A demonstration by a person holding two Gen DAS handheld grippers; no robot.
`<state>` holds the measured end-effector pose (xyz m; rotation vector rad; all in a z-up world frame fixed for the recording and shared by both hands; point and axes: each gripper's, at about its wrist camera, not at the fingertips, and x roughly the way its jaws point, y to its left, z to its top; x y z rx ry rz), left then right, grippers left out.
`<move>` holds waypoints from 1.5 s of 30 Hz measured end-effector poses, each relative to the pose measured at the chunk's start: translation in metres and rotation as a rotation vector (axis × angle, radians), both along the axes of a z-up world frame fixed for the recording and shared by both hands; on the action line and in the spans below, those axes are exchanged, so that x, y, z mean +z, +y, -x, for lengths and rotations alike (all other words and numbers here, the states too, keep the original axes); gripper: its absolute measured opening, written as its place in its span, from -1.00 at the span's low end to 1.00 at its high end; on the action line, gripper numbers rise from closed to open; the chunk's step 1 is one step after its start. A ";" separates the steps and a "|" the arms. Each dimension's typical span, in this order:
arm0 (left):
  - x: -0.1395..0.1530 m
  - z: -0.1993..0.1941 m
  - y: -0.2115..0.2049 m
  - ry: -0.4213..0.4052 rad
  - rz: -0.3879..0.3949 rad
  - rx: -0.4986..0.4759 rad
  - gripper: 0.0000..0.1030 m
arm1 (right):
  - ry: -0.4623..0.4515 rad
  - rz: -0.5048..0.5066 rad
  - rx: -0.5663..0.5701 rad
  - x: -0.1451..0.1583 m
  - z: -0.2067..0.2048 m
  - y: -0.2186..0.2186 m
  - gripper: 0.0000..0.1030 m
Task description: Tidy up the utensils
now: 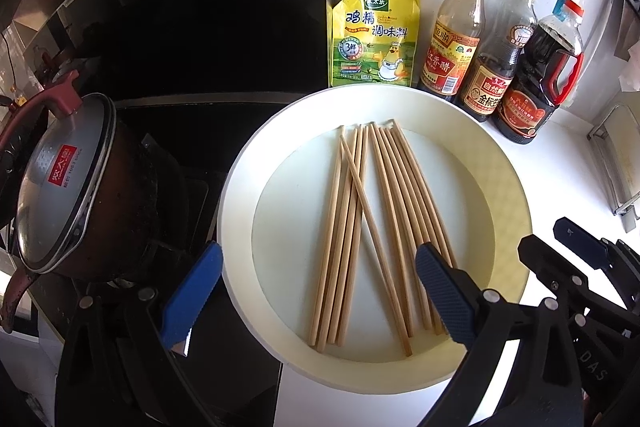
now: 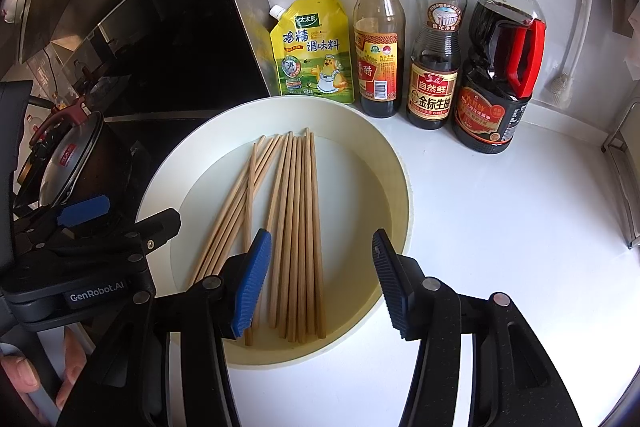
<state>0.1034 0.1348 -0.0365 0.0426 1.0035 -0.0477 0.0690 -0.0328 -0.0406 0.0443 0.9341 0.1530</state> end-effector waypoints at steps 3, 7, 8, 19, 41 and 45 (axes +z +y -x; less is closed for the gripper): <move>0.000 0.000 0.000 0.004 -0.001 -0.001 0.85 | 0.000 -0.001 -0.001 0.000 0.000 0.000 -0.02; -0.001 -0.001 -0.001 0.005 0.000 -0.002 0.85 | 0.001 -0.001 0.000 0.000 0.000 -0.001 -0.02; -0.001 -0.001 -0.001 0.006 0.001 -0.002 0.85 | 0.001 -0.001 -0.001 0.000 0.000 -0.001 -0.02; -0.001 0.000 -0.001 0.007 0.003 0.001 0.85 | 0.000 -0.003 -0.002 -0.001 0.000 -0.001 -0.02; 0.001 0.001 -0.002 0.005 0.000 -0.002 0.85 | -0.008 -0.004 -0.012 0.002 0.004 -0.002 -0.01; 0.001 0.000 -0.002 0.005 0.000 -0.002 0.85 | -0.007 -0.005 -0.012 0.002 0.004 -0.002 -0.01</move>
